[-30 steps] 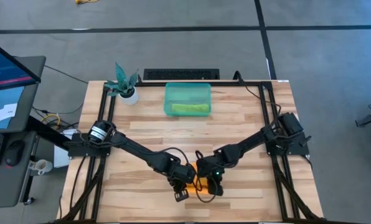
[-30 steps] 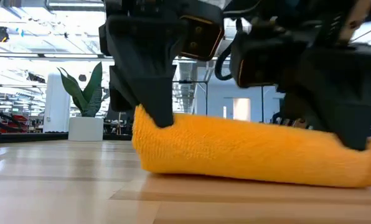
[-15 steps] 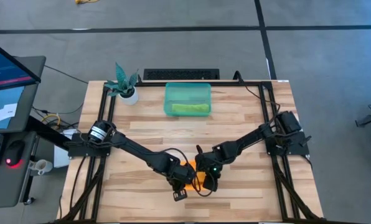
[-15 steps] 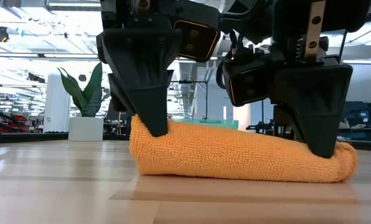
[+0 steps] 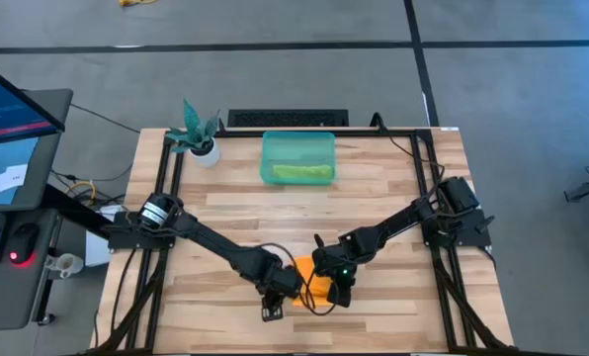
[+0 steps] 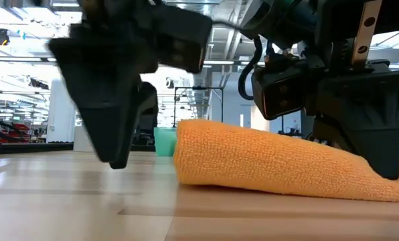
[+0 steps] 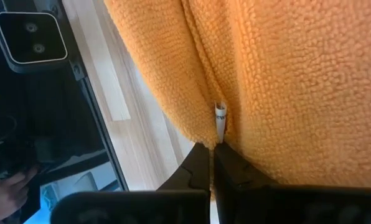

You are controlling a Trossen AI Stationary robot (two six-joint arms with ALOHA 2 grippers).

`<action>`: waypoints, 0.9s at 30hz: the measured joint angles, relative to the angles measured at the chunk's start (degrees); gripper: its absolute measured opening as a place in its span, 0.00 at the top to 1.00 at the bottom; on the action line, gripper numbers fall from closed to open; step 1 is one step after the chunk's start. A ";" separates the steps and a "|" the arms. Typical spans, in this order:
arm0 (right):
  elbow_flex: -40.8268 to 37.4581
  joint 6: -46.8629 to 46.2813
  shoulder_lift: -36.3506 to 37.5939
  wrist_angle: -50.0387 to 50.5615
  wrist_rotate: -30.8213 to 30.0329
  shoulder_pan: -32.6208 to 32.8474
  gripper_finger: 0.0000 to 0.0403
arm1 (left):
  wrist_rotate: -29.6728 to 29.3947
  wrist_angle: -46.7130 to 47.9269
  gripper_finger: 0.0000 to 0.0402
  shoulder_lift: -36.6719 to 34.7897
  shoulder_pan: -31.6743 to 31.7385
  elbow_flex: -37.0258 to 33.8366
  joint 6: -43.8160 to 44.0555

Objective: Roll microfiber towels into tight, uniform cylinder then place into a basket
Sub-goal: Roll the orange towel

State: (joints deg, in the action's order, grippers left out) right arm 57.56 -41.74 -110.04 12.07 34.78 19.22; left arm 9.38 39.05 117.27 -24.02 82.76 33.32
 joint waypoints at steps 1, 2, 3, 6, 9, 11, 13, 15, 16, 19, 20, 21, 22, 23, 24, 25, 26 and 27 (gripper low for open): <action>0.02 0.01 0.00 -0.03 -0.07 -0.02 0.96 | -0.77 -0.45 0.67 -0.01 -0.74 0.00 -1.20; 0.03 0.02 0.00 -0.08 -0.13 -0.02 0.96 | -1.61 -1.34 0.67 -0.05 -1.60 0.01 -2.47; 0.03 0.04 0.00 -0.13 -0.17 -0.03 0.96 | -2.61 -2.26 0.66 -0.07 -2.65 0.07 -3.70; 0.03 0.15 0.00 -0.19 -0.19 -0.08 0.97 | -5.31 -6.20 0.66 -0.11 -5.90 0.07 -8.50; 0.06 0.16 0.00 -0.36 -0.43 -0.09 0.96 | -10.09 -13.26 0.66 -0.11 -8.67 0.12 -15.81; 0.14 0.16 0.00 -0.65 -0.79 -0.10 0.96 | -13.52 -17.70 0.67 -0.11 -9.60 0.17 -20.10; 0.14 0.16 0.00 -0.65 -0.80 -0.11 0.96 | -15.00 -20.65 0.67 -0.15 -9.46 0.17 -22.81; 0.14 0.16 0.00 -0.65 -0.80 -0.11 0.97 | -15.27 -22.13 0.68 -0.15 -8.58 0.18 -23.93; 0.14 0.16 0.00 -0.63 -0.80 -0.12 0.97 | -15.17 -22.10 0.69 -0.13 -8.09 0.20 -23.91; 0.16 0.16 0.00 -0.61 -0.80 -0.13 0.97 | -14.57 -21.85 0.70 -0.11 -6.44 -0.93 -22.77; 0.16 0.16 0.00 -0.61 -0.79 -0.13 0.96 | -14.46 -21.76 0.71 -0.08 -5.90 -1.70 -22.16; 0.16 0.16 0.00 -0.61 -0.78 -0.13 0.96 | -14.07 -21.58 0.71 0.04 -5.43 -2.36 -21.70; 0.16 0.16 0.00 -0.61 -0.78 -0.13 0.96 | -13.35 -21.47 0.72 0.13 -5.03 -2.73 -21.43; 0.16 0.16 0.00 -0.61 -0.78 -0.13 0.96 | -12.35 -21.83 0.72 0.13 -4.71 -3.15 -21.36; 0.17 0.16 0.00 -0.59 -0.78 -0.13 0.96 | -11.55 -22.19 0.73 0.13 -4.45 -3.41 -21.22; 0.18 0.16 0.00 -0.58 -0.78 -0.15 0.97 | -11.49 -22.23 0.73 0.11 -4.17 -3.63 -21.20; 0.18 0.16 0.00 -0.58 -0.77 -0.15 0.97 | -11.57 -22.25 0.74 0.11 -3.94 -4.04 -20.88; 0.18 0.16 0.00 -0.60 -0.78 -0.13 0.97 | -11.82 -22.01 0.74 0.11 -3.75 -4.27 -20.52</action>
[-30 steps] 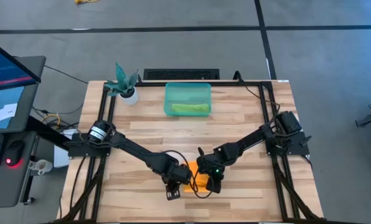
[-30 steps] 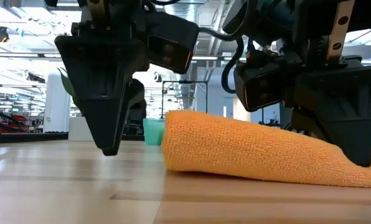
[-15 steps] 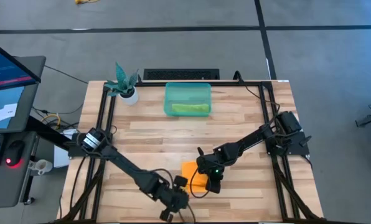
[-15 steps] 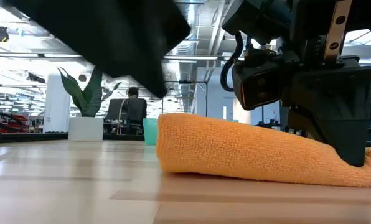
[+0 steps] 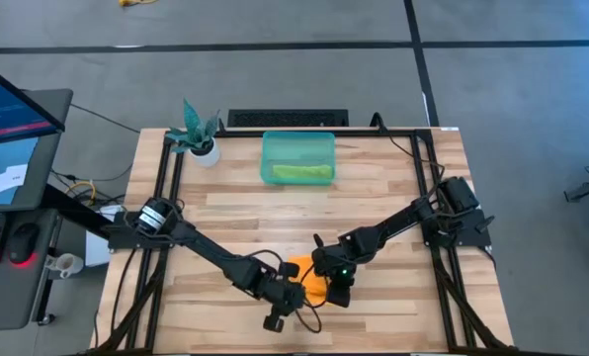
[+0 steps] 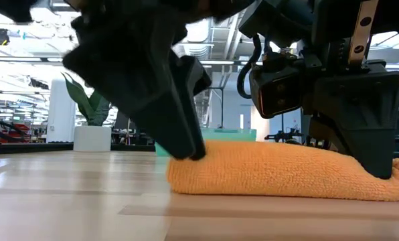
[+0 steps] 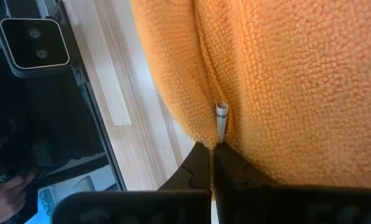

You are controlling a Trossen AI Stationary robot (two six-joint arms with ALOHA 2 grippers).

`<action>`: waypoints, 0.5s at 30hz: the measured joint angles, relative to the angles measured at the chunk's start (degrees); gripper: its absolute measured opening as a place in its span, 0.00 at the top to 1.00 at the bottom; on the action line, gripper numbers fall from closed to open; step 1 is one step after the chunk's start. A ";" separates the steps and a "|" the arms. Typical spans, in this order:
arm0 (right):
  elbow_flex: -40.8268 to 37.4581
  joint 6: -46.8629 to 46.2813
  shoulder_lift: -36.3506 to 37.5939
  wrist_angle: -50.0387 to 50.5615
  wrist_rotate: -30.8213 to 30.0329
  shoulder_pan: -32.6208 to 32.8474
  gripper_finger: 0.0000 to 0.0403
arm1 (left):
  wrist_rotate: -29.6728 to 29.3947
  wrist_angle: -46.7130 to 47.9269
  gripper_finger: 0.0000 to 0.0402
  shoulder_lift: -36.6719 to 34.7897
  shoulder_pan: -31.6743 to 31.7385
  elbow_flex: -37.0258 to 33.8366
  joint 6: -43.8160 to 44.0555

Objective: Roll microfiber towels into tight, uniform cylinder then place into a basket
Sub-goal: Roll the orange towel

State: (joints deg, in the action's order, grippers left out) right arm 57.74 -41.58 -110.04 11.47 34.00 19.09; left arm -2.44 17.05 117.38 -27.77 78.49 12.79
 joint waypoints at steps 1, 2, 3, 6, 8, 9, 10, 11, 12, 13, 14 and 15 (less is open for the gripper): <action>0.00 0.00 0.00 0.01 0.01 0.00 0.97 | -0.46 0.23 0.74 0.00 0.14 -0.06 0.26; 0.00 0.00 0.00 0.01 0.02 0.00 0.97 | -0.79 0.17 0.75 0.00 0.17 -0.05 0.38; 0.00 0.00 0.00 0.01 0.04 0.00 0.96 | -1.12 0.03 0.75 0.00 0.17 -0.01 0.40; 0.00 0.00 -0.01 0.04 0.09 0.00 0.96 | -3.41 0.21 0.75 0.00 0.17 -0.01 0.88; 0.00 0.00 -0.02 0.04 0.18 0.00 0.97 | -4.81 0.34 0.76 0.00 0.11 -0.01 2.04; 0.00 0.00 -0.02 0.04 0.20 0.00 0.97 | -5.50 0.60 0.76 0.00 0.12 -0.01 2.73; 0.00 0.00 -0.02 0.04 0.20 0.00 0.97 | -5.93 1.03 0.76 0.00 0.24 -0.01 3.51; 0.01 0.00 -0.02 0.04 0.20 0.00 0.97 | -6.36 1.55 0.76 0.00 0.42 -0.01 4.56; 0.02 0.00 -0.02 0.04 0.20 0.00 0.97 | -6.78 2.32 0.76 0.00 0.66 0.01 5.94; 0.02 0.00 -0.02 0.02 0.16 0.00 0.96 | -6.91 3.19 0.76 0.00 0.96 0.01 7.40; 0.02 0.00 -0.02 -0.01 0.15 0.00 0.95 | -6.93 3.95 0.76 0.00 1.32 0.01 8.68; 0.02 -0.01 -0.02 -0.02 0.16 -0.02 0.95 | -6.92 4.50 0.76 0.00 1.67 0.01 9.95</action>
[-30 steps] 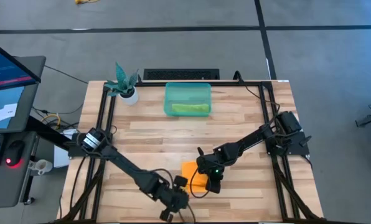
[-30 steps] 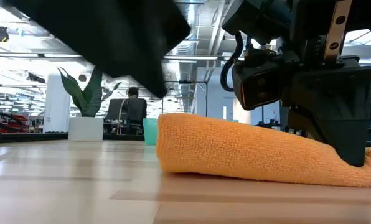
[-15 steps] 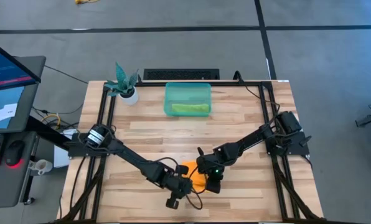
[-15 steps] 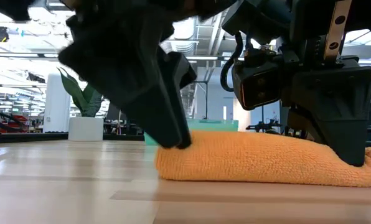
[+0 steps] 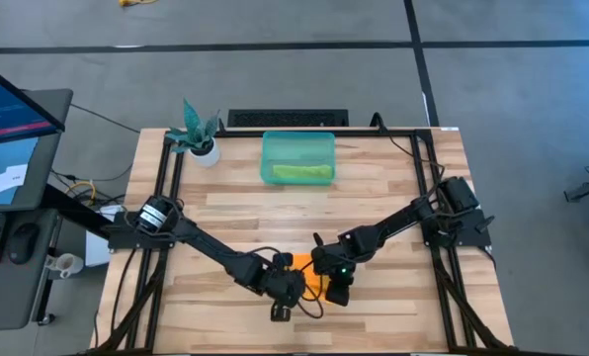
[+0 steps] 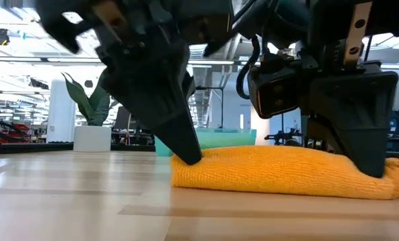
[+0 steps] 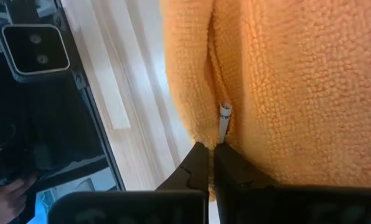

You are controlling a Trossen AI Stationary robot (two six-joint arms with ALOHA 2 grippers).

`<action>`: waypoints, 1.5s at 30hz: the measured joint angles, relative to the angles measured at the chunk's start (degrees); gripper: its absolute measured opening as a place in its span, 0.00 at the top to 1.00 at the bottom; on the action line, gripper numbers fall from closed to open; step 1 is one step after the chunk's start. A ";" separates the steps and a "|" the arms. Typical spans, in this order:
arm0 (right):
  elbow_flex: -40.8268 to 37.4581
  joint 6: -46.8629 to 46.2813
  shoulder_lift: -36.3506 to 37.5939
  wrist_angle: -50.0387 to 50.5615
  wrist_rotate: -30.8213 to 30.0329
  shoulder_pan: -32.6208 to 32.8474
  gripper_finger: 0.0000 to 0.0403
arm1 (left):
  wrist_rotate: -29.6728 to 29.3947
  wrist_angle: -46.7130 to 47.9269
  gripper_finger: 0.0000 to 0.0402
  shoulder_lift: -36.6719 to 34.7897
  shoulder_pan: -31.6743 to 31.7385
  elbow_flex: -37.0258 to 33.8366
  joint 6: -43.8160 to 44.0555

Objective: Roll microfiber towels into tight, uniform cylinder then place into a basket
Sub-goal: Roll the orange towel

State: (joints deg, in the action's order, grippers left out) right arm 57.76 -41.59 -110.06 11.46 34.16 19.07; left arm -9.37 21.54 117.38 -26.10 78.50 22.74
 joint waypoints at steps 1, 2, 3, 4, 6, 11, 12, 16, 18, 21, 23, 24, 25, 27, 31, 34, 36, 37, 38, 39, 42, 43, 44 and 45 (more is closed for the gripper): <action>0.00 -0.07 0.00 0.01 0.01 -0.06 0.94 | 0.00 0.34 0.76 0.00 0.36 0.01 1.09; 0.00 -0.43 0.00 0.01 0.01 -0.07 0.94 | 0.01 0.56 0.76 0.00 0.65 0.02 2.09; 0.00 -0.43 0.00 0.01 0.01 -0.09 0.94 | 0.19 0.63 0.76 0.00 0.95 0.02 2.89; 0.02 -0.43 0.00 0.01 -0.03 -0.07 0.93 | 0.78 0.65 0.76 0.00 1.21 0.02 3.25; 0.02 -0.45 0.00 0.01 0.01 -0.07 0.93 | 2.16 0.74 0.76 0.00 1.61 0.02 3.89; 0.02 -0.71 0.00 0.01 -0.95 0.02 0.91 | 3.08 2.07 0.76 -0.02 1.71 0.07 7.79; 0.04 -1.16 0.00 -0.06 -1.28 0.00 0.90 | 3.08 2.60 0.76 -0.02 1.71 0.09 8.45; 0.04 -1.96 0.00 -0.19 -1.90 -0.05 0.83 | 3.04 4.19 0.76 -0.07 1.74 0.09 10.25; 0.08 -1.94 0.02 -0.17 -2.36 0.08 0.80 | 3.02 4.36 0.76 -0.08 1.74 0.09 10.40; 0.09 -1.94 0.31 0.01 -2.36 0.11 0.77 | 3.02 4.51 0.76 -0.09 1.74 0.09 10.33; 0.06 -0.66 0.58 0.25 -1.77 0.02 0.75 | 3.02 4.61 0.76 -0.08 1.74 0.09 10.23; 0.03 0.30 0.86 0.47 -1.12 -0.12 0.75 | 3.01 4.63 0.76 -0.07 1.74 0.09 10.20; -0.06 1.15 1.48 1.30 -0.93 -0.16 0.75 | 2.97 4.65 0.76 -0.09 1.74 0.09 10.12; -0.04 1.97 2.44 1.98 -0.71 -0.20 0.75 | 2.93 4.89 0.76 -0.07 1.76 0.09 10.08; -0.07 4.61 4.53 4.56 -0.20 -0.94 0.75 | 2.63 5.20 0.76 -0.08 1.77 0.06 10.04; -0.12 8.25 6.33 7.87 -0.38 -0.83 0.75 | 2.47 5.44 0.76 -0.07 1.80 0.02 10.01; -0.07 10.97 7.59 10.70 -1.07 -0.76 0.75 | 2.47 5.48 0.76 -0.07 1.80 0.00 10.07; -0.09 11.99 8.26 12.28 -1.80 -0.70 0.75 | 2.47 5.50 0.76 -0.07 1.80 0.00 10.12; -0.09 13.02 9.04 13.35 -2.64 -0.68 0.75 | 2.47 5.59 0.76 -0.09 1.80 0.00 10.12; -0.09 13.93 10.01 14.37 -3.57 -0.70 0.75 | 2.47 5.70 0.76 -0.07 1.80 0.00 10.14; -0.08 16.99 13.39 16.58 -6.98 -0.33 0.75 | 2.45 5.92 0.76 -0.07 1.80 0.00 10.13; -0.09 17.96 14.51 16.80 -8.30 0.05 0.75 | 2.45 5.87 0.76 -0.07 1.80 0.00 10.14; -0.42 18.82 15.90 16.53 -9.61 0.62 0.75 | 2.45 5.81 0.76 -0.07 1.80 0.00 10.14; -1.01 19.45 17.39 15.47 -10.78 1.23 0.75 | 2.45 5.79 0.76 -0.07 1.80 0.00 10.14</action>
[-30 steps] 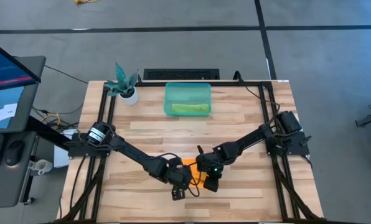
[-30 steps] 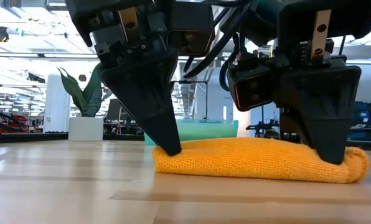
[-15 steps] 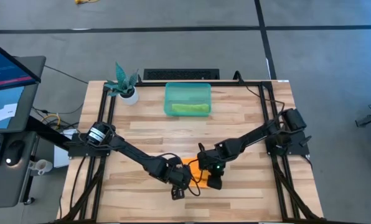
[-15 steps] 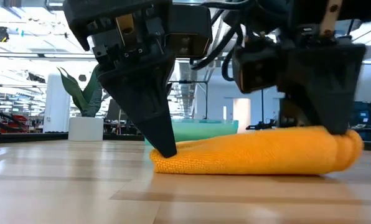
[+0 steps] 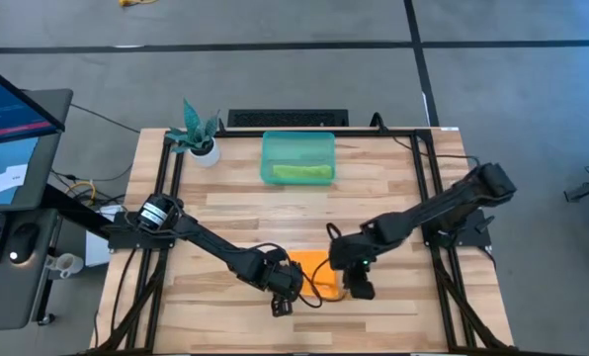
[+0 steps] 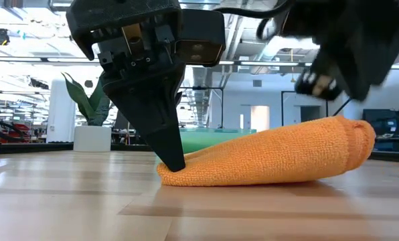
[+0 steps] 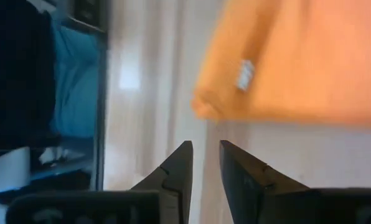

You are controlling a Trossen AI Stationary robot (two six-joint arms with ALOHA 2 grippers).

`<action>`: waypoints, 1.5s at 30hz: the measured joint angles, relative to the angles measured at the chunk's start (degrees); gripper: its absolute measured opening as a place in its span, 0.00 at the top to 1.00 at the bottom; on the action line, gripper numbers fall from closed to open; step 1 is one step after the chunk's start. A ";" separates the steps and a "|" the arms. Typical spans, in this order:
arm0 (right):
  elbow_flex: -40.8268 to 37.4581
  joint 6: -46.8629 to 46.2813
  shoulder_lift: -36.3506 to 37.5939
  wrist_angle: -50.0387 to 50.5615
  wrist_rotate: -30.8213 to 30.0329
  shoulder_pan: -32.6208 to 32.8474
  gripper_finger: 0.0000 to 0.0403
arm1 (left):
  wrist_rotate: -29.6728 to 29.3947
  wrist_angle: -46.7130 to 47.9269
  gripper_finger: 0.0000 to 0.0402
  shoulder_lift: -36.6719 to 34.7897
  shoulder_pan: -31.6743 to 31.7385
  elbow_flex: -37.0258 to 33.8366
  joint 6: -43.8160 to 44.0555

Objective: Roll microfiber towels into tight, uniform cylinder then place into a basket
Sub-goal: Roll the orange towel

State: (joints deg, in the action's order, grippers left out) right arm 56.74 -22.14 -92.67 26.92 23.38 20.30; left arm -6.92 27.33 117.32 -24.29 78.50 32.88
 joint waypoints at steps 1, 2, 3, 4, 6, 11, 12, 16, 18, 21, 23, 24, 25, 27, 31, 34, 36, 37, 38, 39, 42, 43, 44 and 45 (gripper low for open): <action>-0.68 0.53 1.31 -1.69 -1.31 0.76 0.75 | 0.00 0.00 0.76 0.00 0.00 0.00 -0.01; -1.61 1.14 2.52 -3.80 -3.00 1.74 0.75 | 0.00 -0.07 0.76 0.00 0.00 0.00 -0.02; -2.83 1.55 3.61 -6.76 -4.92 2.83 0.75 | 0.00 -0.13 0.76 0.00 0.00 0.00 -0.01; -4.23 1.96 4.44 -10.71 -6.78 3.92 0.75 | 0.00 -0.13 0.76 0.00 0.01 0.00 -0.02; -7.29 2.96 5.56 -21.06 -9.49 6.14 0.75 | 0.00 -0.25 0.76 0.00 0.12 0.00 -0.02; -13.49 3.33 3.69 -46.04 -10.82 9.72 0.75 | 0.08 -0.26 0.76 0.00 0.49 -0.02 0.63; -13.65 3.33 2.99 -47.38 -10.82 9.91 0.75 | 0.13 -0.24 0.76 0.00 0.56 -0.02 0.73; -13.61 3.26 0.67 -48.20 -11.97 9.92 0.75 | 0.09 -0.23 0.76 0.02 0.76 -0.02 0.82; -13.63 2.31 -0.92 -47.98 -12.82 9.50 0.75 | 0.09 -0.24 0.76 0.02 0.77 -0.02 1.07; -13.61 -0.91 -3.08 -47.47 -12.97 8.12 0.75 | 0.07 -0.24 0.76 0.02 0.79 -0.02 1.22; -13.62 -2.65 -4.95 -46.90 -12.98 7.16 0.75 | 0.09 -0.25 0.76 0.04 0.79 -0.02 1.22; -13.63 -3.37 -5.73 -46.74 -12.98 6.67 0.75 | 0.07 -0.25 0.76 0.04 0.79 -0.02 1.22; -13.63 -4.12 -6.33 -46.85 -12.97 6.20 0.75 | 0.07 -0.24 0.76 0.04 0.79 -0.02 1.22; -13.59 -4.95 -7.49 -47.03 -12.94 5.43 0.75 | 0.07 -0.25 0.76 0.04 0.79 -0.02 1.24; -13.59 -7.38 -8.87 -45.81 -12.91 4.53 0.75 | 0.07 -0.26 0.76 0.04 0.79 -0.02 1.24; -13.59 -7.94 -8.91 -43.30 -12.97 4.14 0.75 | 0.07 -0.26 0.76 0.04 0.79 -0.02 1.22; -13.56 -7.99 -8.91 -41.85 -13.55 3.99 0.75 | 0.04 -0.26 0.76 0.07 0.79 -0.02 1.24; -13.56 -7.99 -8.91 -41.11 -14.09 3.93 0.75 | 0.04 -0.28 0.76 0.07 0.79 -0.02 1.22; -13.56 -7.99 -8.91 -40.66 -14.60 3.93 0.75 | 0.04 -0.28 0.76 0.07 0.79 -0.02 1.22; -13.55 -7.99 -8.91 -40.31 -14.68 3.90 0.75 | 0.04 -0.31 0.76 0.07 0.79 -0.02 1.22; -13.51 -7.99 -8.91 -38.89 -14.72 3.90 0.75 | -0.15 -0.72 0.76 0.09 0.79 -0.02 -0.43; -13.50 -7.99 -8.91 -38.31 -14.73 3.90 0.75 | -0.25 -1.02 0.76 0.11 0.80 -0.02 -1.21; -13.48 -7.97 -8.89 -37.86 -14.73 3.90 0.75 | -0.26 -1.29 0.76 0.13 0.81 -0.02 -1.92; -13.48 -7.97 -8.89 -37.67 -14.73 3.90 0.75 | -0.26 -1.41 0.76 0.13 0.72 -0.02 -2.60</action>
State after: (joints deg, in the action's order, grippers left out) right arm 43.27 -30.11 -101.56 -10.74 8.64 24.21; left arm -7.18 25.92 117.45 -23.57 78.48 30.29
